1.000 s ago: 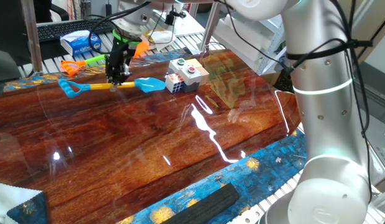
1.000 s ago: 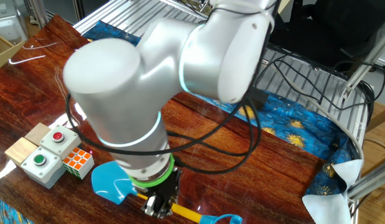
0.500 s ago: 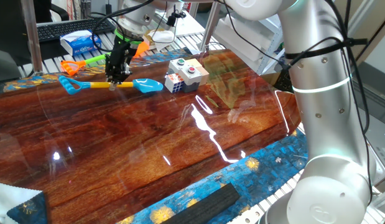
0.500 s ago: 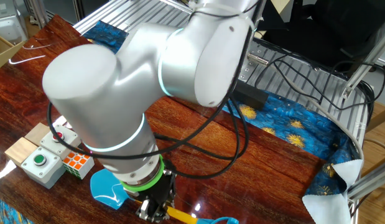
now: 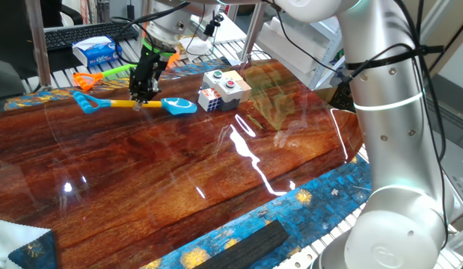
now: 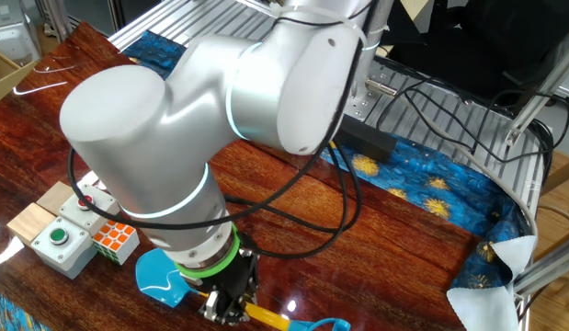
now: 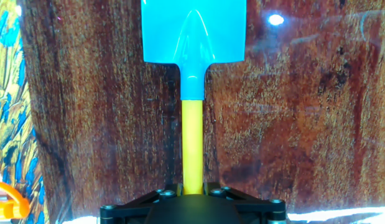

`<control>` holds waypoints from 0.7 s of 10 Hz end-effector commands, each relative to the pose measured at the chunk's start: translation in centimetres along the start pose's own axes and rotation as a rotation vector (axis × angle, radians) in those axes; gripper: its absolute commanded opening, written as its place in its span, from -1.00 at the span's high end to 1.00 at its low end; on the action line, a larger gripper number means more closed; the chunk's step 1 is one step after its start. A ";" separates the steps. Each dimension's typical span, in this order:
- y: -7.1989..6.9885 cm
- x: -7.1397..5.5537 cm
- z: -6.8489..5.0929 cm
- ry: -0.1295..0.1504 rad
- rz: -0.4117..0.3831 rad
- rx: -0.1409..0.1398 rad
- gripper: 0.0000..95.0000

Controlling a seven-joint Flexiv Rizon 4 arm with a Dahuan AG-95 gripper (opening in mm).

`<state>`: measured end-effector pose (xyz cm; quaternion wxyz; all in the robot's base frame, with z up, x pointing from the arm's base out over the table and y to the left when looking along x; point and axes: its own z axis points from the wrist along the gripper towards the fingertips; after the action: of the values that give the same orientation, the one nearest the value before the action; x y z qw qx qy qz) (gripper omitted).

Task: Use a shovel to scoop up an object

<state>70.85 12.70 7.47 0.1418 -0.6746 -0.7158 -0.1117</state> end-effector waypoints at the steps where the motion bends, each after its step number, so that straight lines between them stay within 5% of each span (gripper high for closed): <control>1: 0.1 -0.1 0.1 0.002 0.004 0.005 1.00; 7: -0.5 -0.7 0.6 0.021 0.005 0.004 1.00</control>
<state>70.14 12.13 6.74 0.1509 -0.6752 -0.7124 -0.1174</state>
